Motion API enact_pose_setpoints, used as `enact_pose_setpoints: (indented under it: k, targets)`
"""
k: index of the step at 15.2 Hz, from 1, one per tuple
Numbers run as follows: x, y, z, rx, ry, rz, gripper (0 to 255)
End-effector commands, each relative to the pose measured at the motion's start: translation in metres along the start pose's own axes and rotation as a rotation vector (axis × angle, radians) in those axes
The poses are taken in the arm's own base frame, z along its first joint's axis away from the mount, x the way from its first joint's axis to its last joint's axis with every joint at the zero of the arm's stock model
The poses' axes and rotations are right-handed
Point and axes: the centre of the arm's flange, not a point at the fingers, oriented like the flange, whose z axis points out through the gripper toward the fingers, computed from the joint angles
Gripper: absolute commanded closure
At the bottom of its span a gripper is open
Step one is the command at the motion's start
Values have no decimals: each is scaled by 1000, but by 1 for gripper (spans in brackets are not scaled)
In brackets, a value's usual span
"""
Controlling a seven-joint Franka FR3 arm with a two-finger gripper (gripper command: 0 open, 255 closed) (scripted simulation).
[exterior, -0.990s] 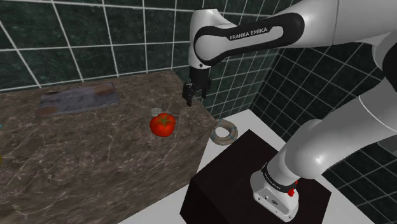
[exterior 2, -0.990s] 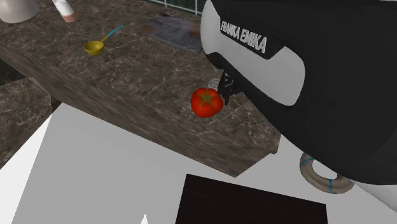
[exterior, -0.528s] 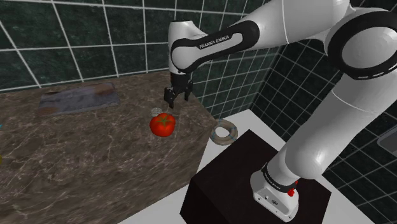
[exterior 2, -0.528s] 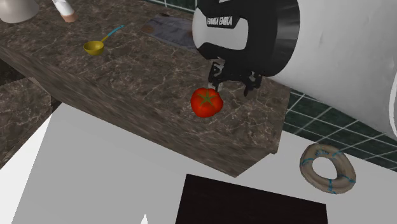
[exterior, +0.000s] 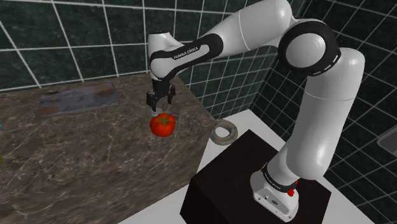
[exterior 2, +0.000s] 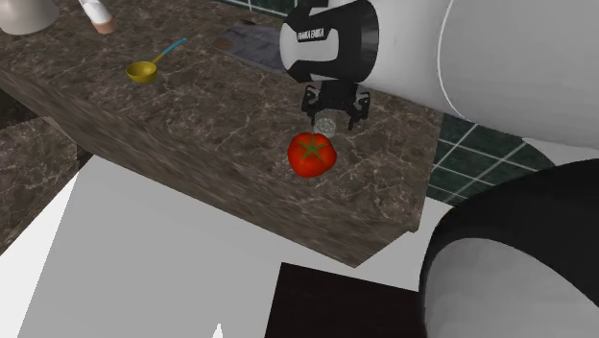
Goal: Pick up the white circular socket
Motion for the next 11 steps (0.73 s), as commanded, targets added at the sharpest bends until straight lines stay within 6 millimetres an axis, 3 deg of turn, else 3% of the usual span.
enact_pose_setpoints:
  k: [1,2,11]
  targets:
    - [22,-9,12,1,3,-2,0]
    - [31,-13,17,1,5,-2,0]
    - [36,-12,57,1,5,-2,0]
